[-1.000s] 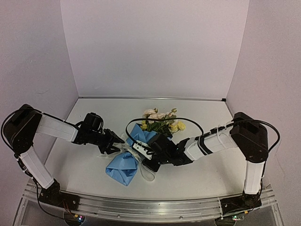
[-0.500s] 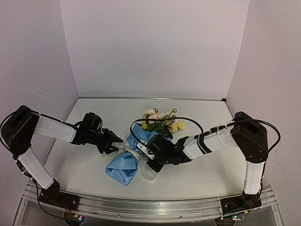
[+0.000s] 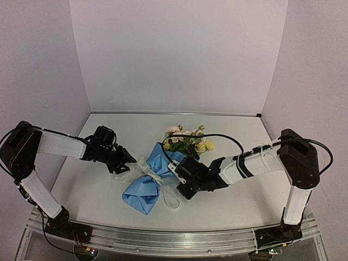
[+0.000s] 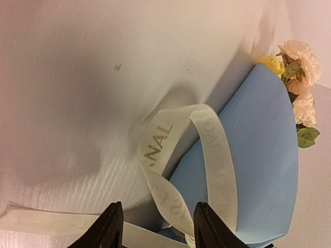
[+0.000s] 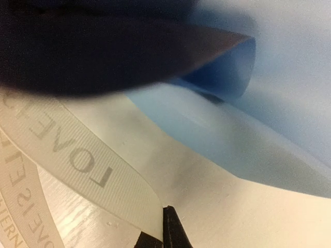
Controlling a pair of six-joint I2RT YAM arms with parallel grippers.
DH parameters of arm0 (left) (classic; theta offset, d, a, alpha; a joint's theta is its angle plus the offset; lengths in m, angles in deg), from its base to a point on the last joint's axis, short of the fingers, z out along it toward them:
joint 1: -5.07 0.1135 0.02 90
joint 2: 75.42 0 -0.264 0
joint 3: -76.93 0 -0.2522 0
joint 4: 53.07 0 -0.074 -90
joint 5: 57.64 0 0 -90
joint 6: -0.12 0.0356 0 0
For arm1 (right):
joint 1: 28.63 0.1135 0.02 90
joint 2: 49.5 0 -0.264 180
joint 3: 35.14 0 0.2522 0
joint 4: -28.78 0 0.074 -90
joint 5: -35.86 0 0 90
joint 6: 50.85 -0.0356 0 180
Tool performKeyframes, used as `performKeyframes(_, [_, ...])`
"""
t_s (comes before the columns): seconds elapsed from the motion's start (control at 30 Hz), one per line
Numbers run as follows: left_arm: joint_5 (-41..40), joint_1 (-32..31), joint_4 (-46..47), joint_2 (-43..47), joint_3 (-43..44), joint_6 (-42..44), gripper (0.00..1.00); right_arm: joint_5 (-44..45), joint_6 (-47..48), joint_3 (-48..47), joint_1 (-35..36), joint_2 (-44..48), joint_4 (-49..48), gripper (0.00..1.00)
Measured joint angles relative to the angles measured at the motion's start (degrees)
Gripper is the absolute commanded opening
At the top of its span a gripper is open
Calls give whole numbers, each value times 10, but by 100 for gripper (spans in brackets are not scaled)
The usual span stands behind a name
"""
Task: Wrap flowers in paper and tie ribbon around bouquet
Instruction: Adjust the ribbon on the folded bouquet.
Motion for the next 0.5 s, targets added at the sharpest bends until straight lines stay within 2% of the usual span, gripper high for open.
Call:
performKeyframes(0.2, [10, 20, -34, 2, 33, 89, 47, 9, -9, 8, 1, 6, 19, 0])
performKeyframes(0.5, [78, 25, -45, -45, 68, 142, 48, 31, -26, 34, 1, 33, 44, 0])
